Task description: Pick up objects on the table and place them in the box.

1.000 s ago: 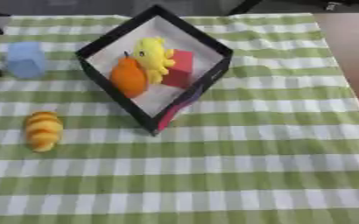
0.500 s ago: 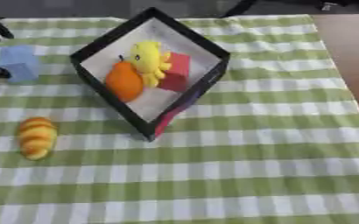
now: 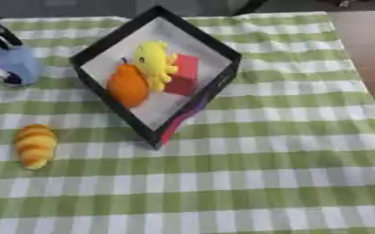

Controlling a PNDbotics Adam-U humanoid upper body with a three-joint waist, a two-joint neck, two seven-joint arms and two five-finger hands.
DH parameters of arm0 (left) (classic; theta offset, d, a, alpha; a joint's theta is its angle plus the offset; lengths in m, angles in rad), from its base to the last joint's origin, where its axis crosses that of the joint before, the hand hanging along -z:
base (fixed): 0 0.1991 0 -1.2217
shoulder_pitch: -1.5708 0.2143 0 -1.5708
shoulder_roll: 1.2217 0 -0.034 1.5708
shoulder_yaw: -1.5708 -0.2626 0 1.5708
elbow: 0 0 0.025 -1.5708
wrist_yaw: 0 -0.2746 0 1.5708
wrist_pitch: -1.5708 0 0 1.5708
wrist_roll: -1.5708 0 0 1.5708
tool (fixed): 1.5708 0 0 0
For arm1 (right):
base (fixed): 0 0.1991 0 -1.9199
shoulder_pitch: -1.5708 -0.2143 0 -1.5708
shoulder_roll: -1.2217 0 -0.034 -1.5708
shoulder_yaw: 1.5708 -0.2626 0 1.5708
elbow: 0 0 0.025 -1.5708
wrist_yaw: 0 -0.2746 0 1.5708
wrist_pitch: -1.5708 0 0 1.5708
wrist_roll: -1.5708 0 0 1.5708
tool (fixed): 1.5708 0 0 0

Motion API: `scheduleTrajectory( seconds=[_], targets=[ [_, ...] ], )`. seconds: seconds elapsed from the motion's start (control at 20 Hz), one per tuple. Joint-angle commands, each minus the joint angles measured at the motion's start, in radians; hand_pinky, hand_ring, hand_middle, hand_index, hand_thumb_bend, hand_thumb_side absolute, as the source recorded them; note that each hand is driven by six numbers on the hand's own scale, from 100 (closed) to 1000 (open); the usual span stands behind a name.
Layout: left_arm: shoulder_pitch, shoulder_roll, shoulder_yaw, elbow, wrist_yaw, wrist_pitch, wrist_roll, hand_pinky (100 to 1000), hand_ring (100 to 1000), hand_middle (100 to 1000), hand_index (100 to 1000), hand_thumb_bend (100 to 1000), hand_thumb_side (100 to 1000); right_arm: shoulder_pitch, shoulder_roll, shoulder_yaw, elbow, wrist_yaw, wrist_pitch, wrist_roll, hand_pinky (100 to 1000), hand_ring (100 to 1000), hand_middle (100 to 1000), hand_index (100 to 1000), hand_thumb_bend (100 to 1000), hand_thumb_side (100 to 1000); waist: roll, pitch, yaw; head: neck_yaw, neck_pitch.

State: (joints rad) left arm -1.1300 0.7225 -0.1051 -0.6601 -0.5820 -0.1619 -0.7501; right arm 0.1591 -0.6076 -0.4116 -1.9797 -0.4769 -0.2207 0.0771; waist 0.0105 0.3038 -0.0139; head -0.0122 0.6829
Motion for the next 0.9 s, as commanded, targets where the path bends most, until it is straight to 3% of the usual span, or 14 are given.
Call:
scheduleTrajectory(
  seconds=[0.05, 0.9],
  targets=[
    [-0.022, 0.021, 0.014, -0.002, -0.011, 0.011, 0.01, 915, 869, 842, 841, 657, 193, -0.003, -0.013, -0.006, -0.02, 0.01, 0.005, 0.005, 785, 722, 702, 841, 100, 537, 0.014, 0.002, -0.006, 0.006, -0.018],
    [-0.039, 0.057, 0.007, -0.085, -0.052, 0.007, -0.015, 893, 836, 826, 834, 665, 172, 0.017, 0.01, -0.008, -0.02, 0.035, 0.013, 0.022, 784, 715, 698, 840, 100, 540, 0.012, 0.009, 0.005, 0.002, -0.014]
  ],
)
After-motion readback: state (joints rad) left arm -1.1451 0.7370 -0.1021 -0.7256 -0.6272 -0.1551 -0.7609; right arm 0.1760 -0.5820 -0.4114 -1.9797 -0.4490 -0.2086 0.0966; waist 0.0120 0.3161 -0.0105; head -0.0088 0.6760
